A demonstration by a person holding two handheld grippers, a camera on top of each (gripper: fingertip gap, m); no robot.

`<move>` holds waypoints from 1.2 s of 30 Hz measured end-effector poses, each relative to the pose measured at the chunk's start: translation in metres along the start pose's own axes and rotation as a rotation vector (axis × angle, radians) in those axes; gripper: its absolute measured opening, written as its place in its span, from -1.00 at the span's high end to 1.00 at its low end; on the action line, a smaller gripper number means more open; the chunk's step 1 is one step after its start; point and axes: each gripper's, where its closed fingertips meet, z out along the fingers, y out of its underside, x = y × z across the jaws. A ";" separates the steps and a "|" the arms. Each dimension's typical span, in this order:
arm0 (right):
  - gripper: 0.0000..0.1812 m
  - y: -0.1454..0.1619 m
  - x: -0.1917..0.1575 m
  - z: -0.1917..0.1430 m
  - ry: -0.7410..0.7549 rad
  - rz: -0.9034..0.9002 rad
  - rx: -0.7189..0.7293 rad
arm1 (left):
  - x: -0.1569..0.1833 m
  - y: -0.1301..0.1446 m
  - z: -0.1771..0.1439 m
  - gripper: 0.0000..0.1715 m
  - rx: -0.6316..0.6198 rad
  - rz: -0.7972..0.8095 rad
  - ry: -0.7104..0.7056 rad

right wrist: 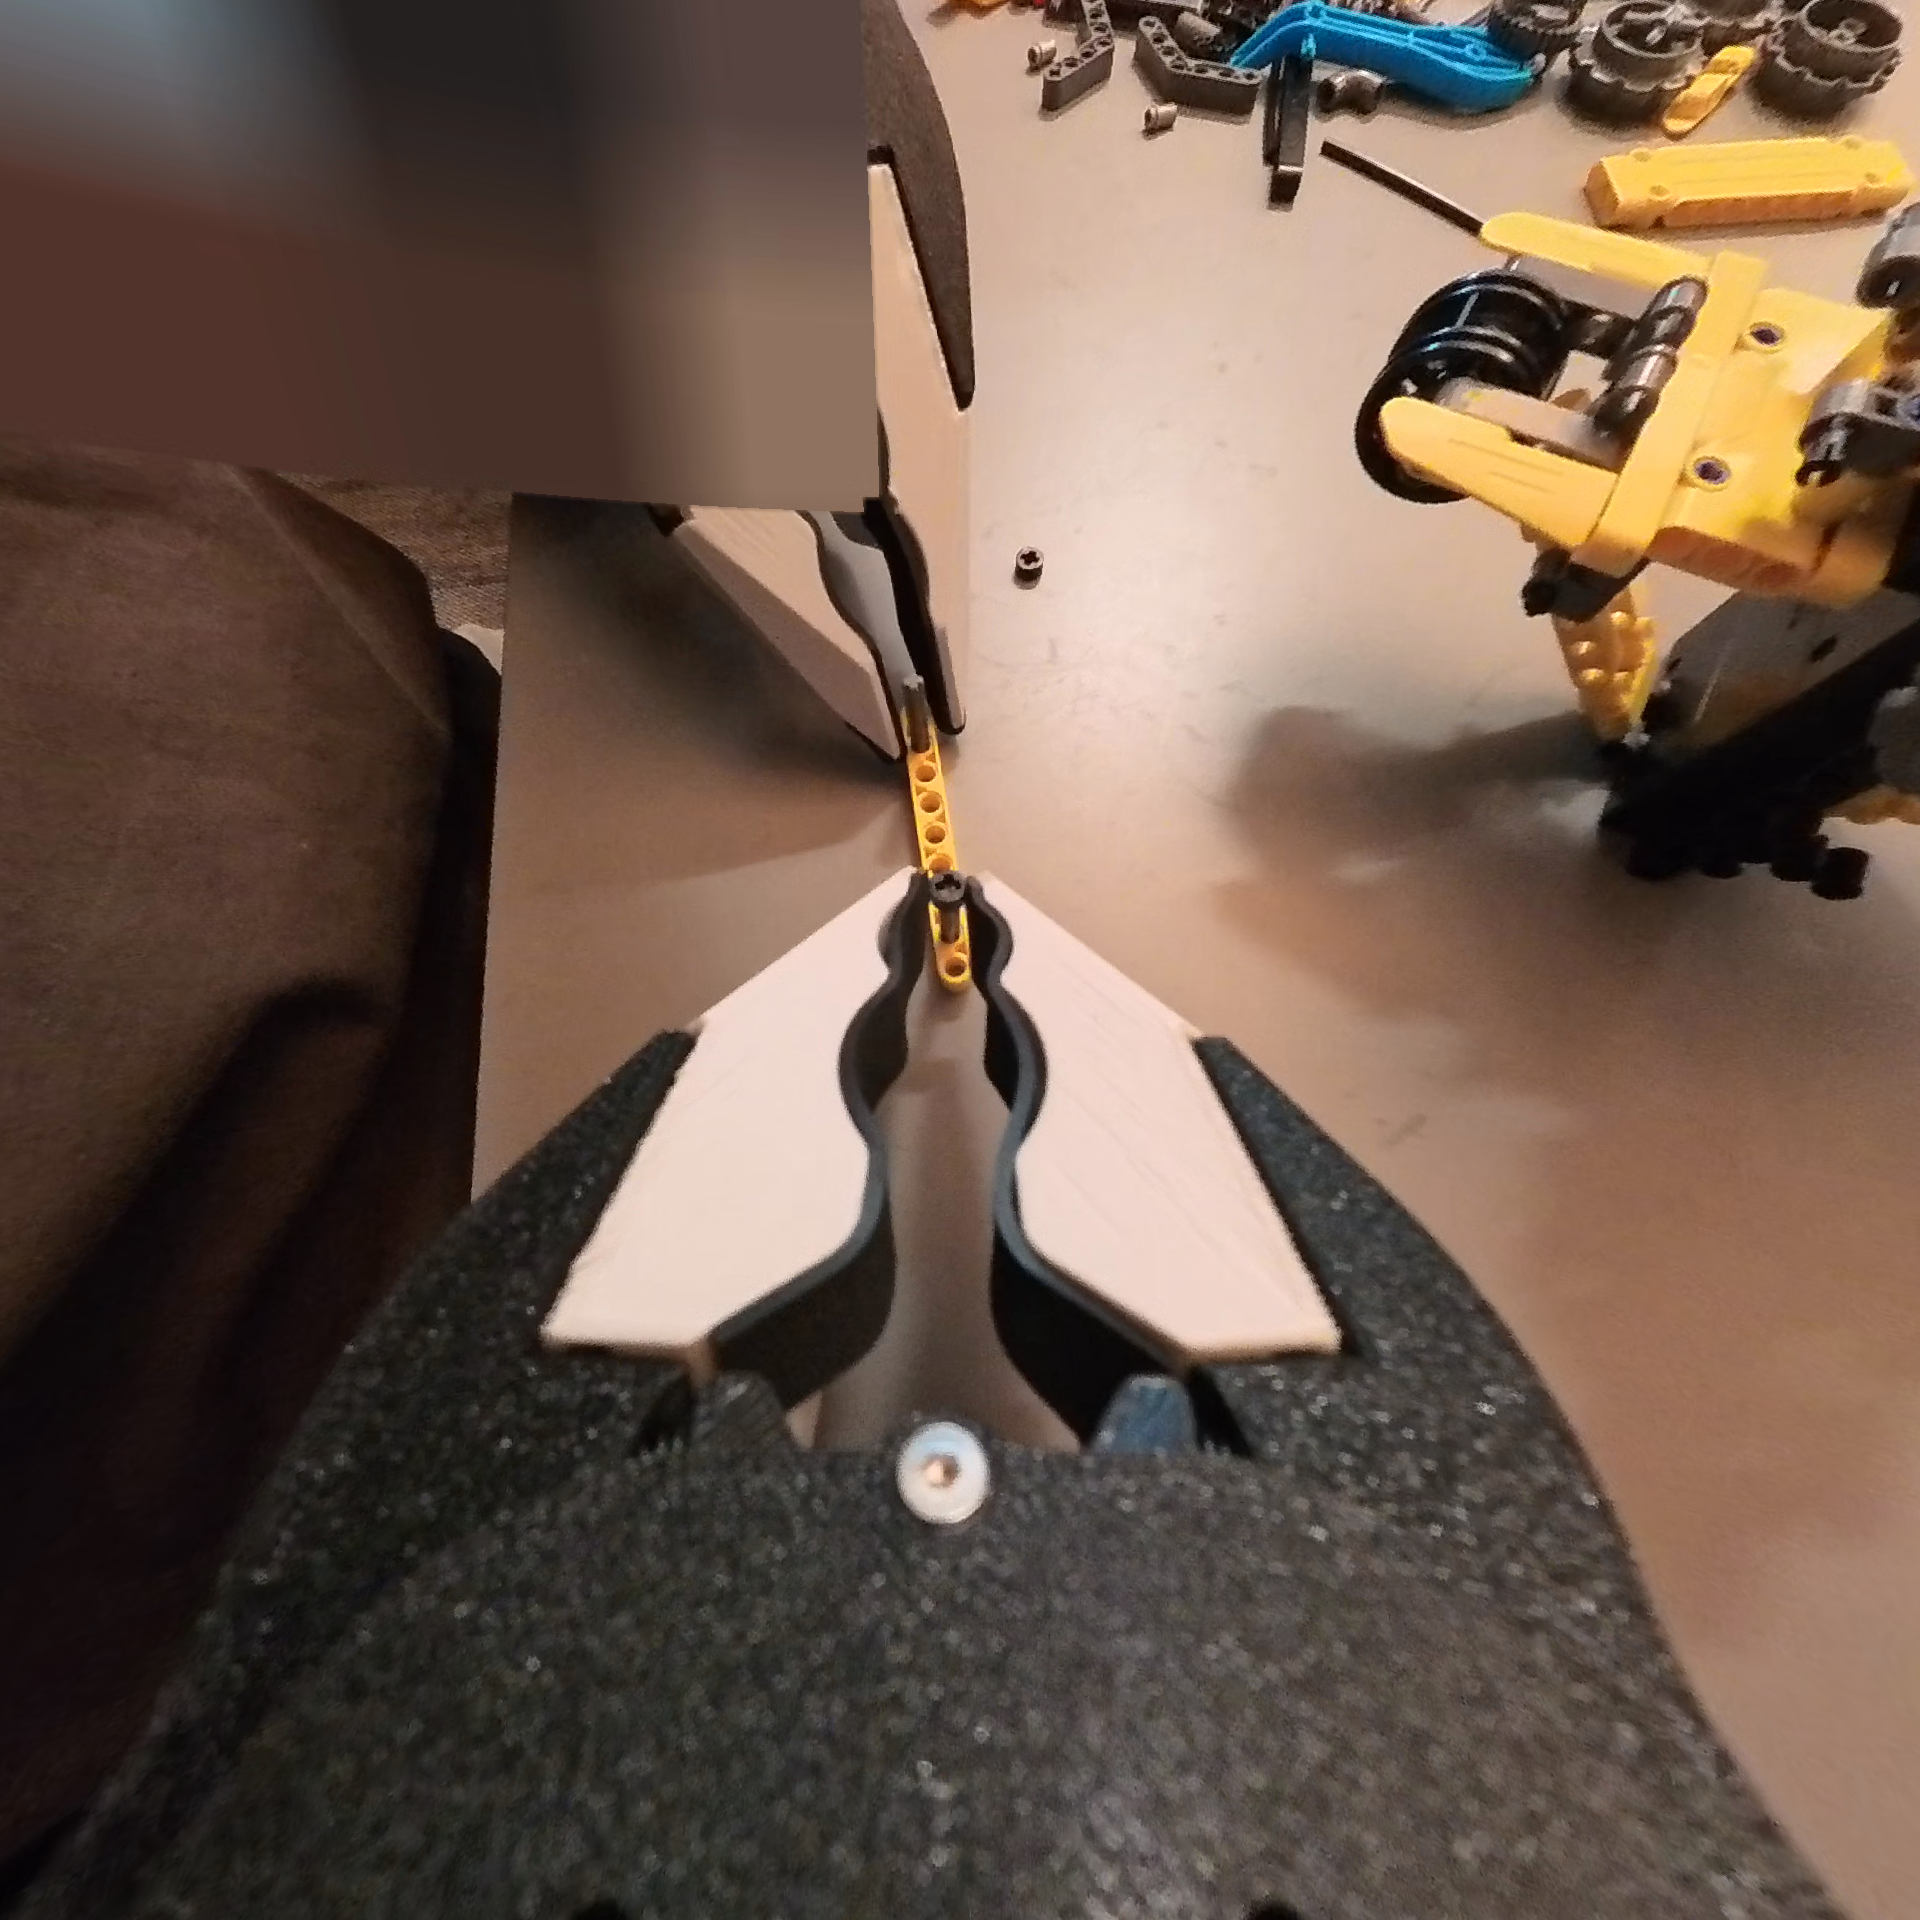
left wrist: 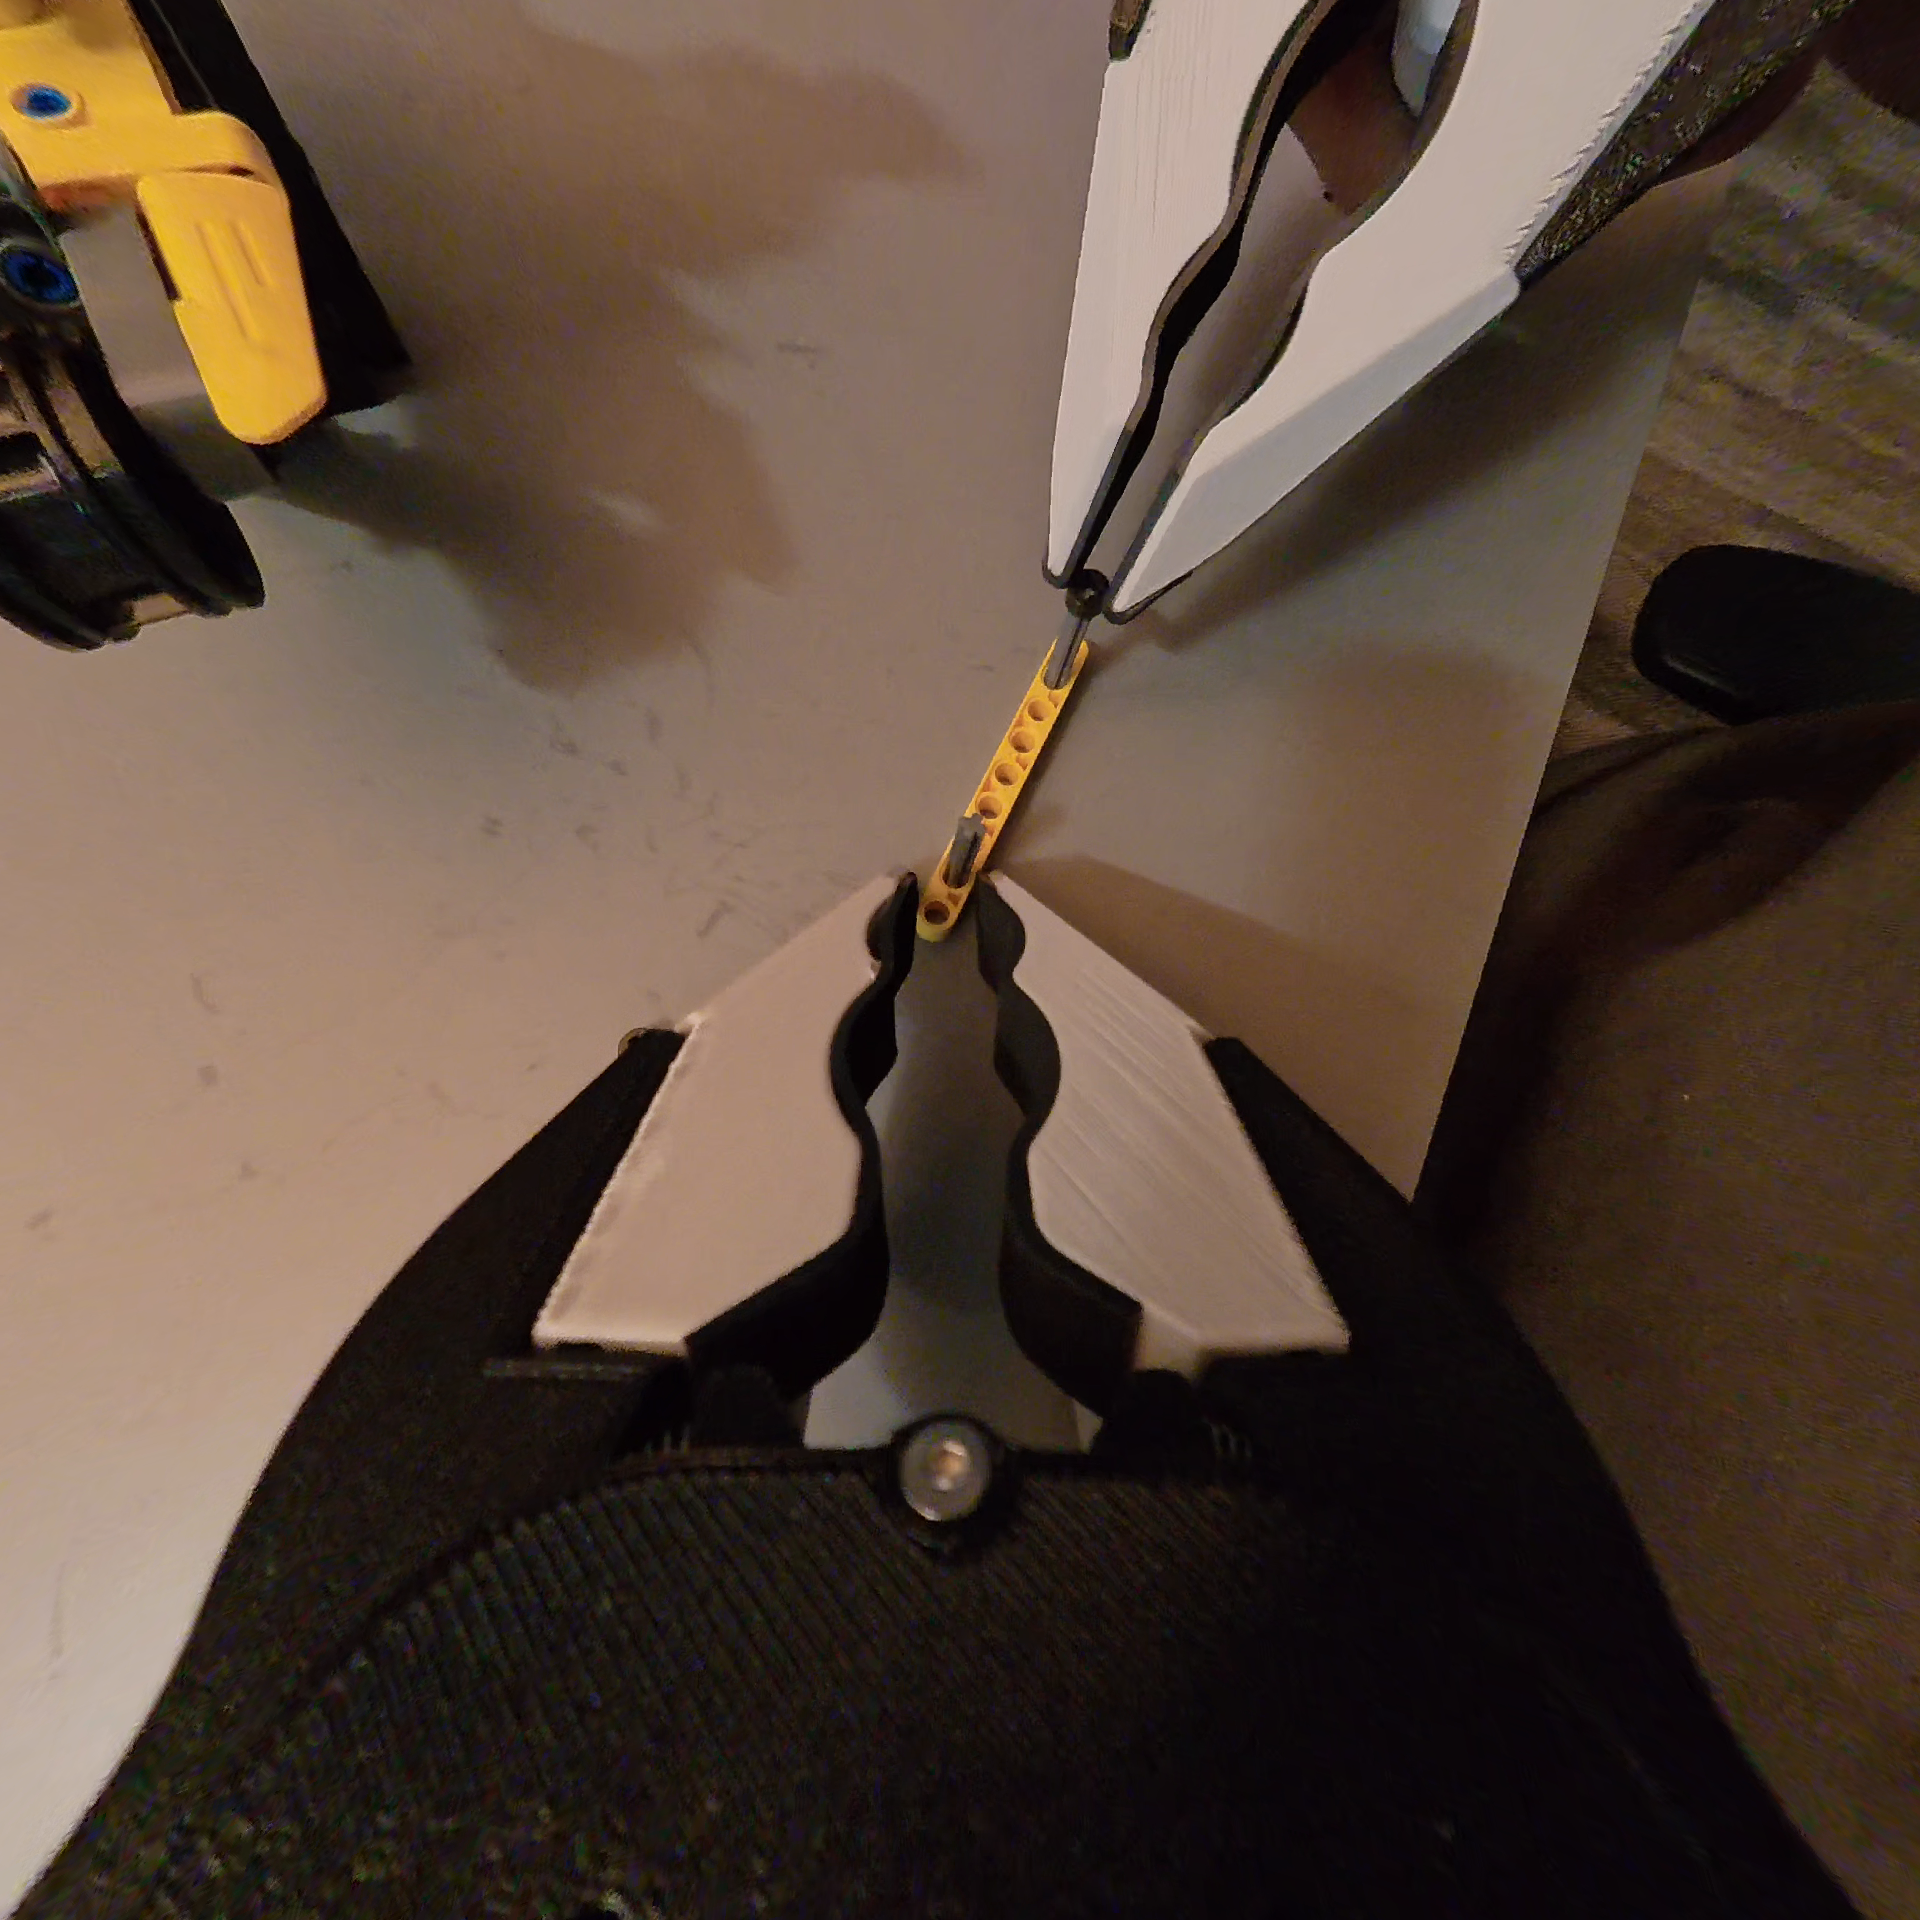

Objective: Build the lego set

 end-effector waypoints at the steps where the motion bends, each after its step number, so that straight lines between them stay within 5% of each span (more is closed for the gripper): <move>1: 0.94 0.000 0.000 0.000 -0.002 -0.001 0.003 | 0.000 0.000 0.000 0.91 0.000 -0.002 0.002; 36: 0.93 0.002 -0.001 0.000 -0.017 0.047 0.093 | 0.000 0.001 0.001 0.90 -0.009 -0.041 0.034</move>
